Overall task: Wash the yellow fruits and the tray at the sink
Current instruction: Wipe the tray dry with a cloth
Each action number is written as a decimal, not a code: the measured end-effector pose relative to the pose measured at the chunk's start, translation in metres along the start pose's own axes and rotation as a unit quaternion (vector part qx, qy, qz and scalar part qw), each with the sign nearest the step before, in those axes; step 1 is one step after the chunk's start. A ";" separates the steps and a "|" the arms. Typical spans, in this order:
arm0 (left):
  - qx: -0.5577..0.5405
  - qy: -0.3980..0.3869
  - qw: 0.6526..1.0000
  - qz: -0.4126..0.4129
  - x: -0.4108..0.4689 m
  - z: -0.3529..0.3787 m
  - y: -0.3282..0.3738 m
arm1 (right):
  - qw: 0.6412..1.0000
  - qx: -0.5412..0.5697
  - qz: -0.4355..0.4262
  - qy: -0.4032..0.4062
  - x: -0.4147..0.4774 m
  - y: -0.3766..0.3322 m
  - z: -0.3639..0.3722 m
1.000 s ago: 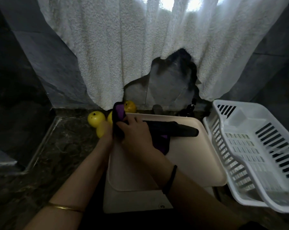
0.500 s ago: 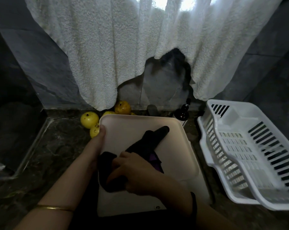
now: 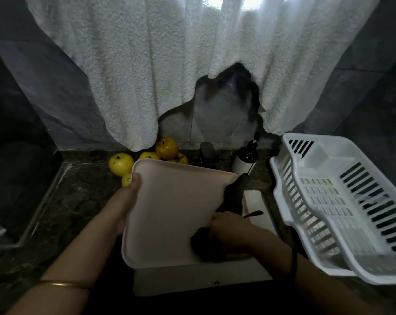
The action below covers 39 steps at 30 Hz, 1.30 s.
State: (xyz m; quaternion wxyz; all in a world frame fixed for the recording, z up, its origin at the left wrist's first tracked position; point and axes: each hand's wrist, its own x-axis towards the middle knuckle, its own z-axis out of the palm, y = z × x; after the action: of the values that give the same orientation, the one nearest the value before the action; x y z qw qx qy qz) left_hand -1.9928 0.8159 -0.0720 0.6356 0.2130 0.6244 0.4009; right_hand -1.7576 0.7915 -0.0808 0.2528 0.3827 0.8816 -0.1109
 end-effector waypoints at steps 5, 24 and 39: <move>0.013 -0.002 1.000 0.004 0.001 -0.012 0.002 | 0.996 -0.029 0.067 -0.042 -0.011 0.031 0.031; 0.037 -0.071 0.997 -0.011 -0.011 -0.022 -0.009 | 0.949 -0.002 0.240 0.203 -0.032 0.086 0.007; -0.004 -0.086 0.996 0.007 0.009 0.021 -0.028 | 0.735 0.264 0.440 0.444 -0.061 0.140 -0.014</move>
State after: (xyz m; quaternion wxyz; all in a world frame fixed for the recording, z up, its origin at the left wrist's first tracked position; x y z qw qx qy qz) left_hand -1.9664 0.8113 -0.0963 0.6847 0.2488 0.5644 0.3882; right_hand -1.6250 0.8554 -0.0369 -0.2576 0.7852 0.5621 -0.0334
